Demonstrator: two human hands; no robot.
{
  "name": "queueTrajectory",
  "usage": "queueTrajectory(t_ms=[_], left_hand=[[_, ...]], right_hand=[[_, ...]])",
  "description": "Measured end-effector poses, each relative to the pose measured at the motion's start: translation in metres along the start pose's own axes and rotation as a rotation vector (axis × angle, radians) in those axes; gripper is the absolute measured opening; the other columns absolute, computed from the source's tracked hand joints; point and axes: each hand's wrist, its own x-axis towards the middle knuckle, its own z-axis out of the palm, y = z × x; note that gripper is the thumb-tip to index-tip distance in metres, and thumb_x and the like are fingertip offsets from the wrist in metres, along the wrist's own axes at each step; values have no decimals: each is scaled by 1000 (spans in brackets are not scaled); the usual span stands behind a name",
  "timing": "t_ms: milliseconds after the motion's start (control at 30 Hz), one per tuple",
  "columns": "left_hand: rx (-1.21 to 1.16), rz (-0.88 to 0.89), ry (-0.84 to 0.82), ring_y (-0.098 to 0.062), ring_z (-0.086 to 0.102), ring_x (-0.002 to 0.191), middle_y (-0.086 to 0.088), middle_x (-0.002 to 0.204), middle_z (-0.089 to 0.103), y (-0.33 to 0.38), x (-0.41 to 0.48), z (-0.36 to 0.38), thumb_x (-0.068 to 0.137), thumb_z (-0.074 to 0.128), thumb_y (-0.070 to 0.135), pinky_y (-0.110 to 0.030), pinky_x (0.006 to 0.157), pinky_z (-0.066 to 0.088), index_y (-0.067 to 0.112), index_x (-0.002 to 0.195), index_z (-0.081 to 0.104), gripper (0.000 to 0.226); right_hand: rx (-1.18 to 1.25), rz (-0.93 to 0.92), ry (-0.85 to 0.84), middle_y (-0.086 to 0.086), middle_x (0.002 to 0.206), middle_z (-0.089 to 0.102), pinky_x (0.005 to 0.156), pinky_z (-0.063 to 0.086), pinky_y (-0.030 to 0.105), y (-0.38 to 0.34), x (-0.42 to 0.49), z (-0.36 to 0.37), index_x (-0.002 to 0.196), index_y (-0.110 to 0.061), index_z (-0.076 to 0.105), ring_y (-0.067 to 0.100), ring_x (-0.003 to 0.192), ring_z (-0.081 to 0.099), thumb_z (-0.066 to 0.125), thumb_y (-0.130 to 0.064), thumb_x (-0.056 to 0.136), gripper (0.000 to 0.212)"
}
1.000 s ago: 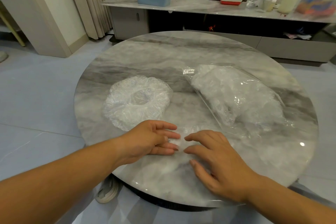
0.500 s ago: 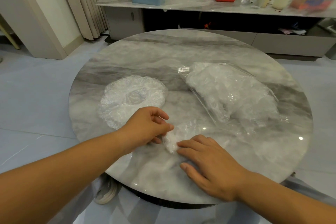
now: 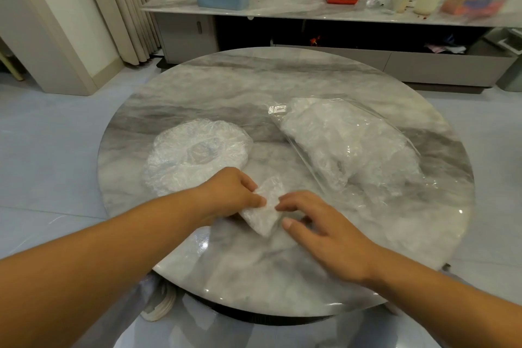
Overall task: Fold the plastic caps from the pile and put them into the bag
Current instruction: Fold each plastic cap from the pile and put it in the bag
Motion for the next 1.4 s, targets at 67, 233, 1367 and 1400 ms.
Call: queueTrajectory(t_ms=[67,233,1367,1400], left_hand=[[-286,-44,-46,-30,74,97,-20,106,74,-2,-5,0,85,77,5,-46,87,61,0,106,71,22],[-624,-29,-145,-30,74,95,-17,107,74,-2,-20,2,91,68,0,-47,78,62,8,104,65,16],[-758,44,-146,-24,74,84,-21,112,69,19,-37,9,86,67,-11,-29,68,61,3,117,64,34],[-745,74,-141,-23,74,84,-21,111,69,23,-38,12,86,68,-11,-30,70,62,5,118,64,36]], right_hand=[[150,88,102,-24,127,50,98,42,16,-6,4,-2,119,-38,63,-8,119,50,53,-40,101,21],[539,142,132,-14,121,69,110,45,42,-21,12,-5,109,-30,76,5,119,61,54,-41,100,26],[538,136,204,-7,117,71,99,53,31,-22,-10,-23,101,-29,79,9,113,66,57,-30,102,23],[604,189,166,-4,115,73,100,54,36,-23,-12,-27,100,-27,80,13,112,67,56,-34,100,25]])
